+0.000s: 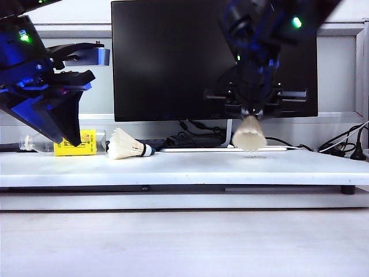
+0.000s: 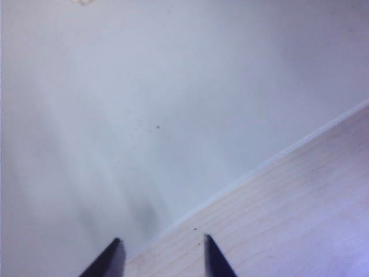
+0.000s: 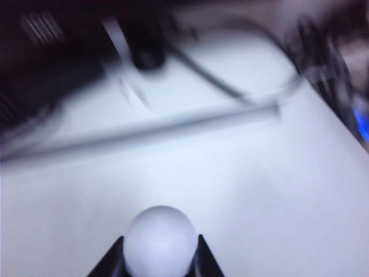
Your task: Stack the badminton balls on the table vertically.
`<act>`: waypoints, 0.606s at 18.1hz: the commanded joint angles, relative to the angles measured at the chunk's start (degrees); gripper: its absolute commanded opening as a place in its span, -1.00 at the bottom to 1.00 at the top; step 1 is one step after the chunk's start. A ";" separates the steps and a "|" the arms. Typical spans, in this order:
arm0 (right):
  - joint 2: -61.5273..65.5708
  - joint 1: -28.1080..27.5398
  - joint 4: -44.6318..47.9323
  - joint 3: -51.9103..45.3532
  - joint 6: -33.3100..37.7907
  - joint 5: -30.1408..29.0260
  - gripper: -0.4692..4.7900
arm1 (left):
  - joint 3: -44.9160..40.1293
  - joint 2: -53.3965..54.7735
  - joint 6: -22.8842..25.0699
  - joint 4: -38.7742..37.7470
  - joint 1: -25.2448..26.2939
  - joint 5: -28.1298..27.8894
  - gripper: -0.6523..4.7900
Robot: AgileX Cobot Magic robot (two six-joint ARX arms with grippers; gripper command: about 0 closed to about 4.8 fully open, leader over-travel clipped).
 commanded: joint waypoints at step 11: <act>3.02 0.70 25.14 -8.07 -13.94 -4.59 -0.43 | 0.17 -0.15 0.04 6.54 -0.07 -0.15 -0.07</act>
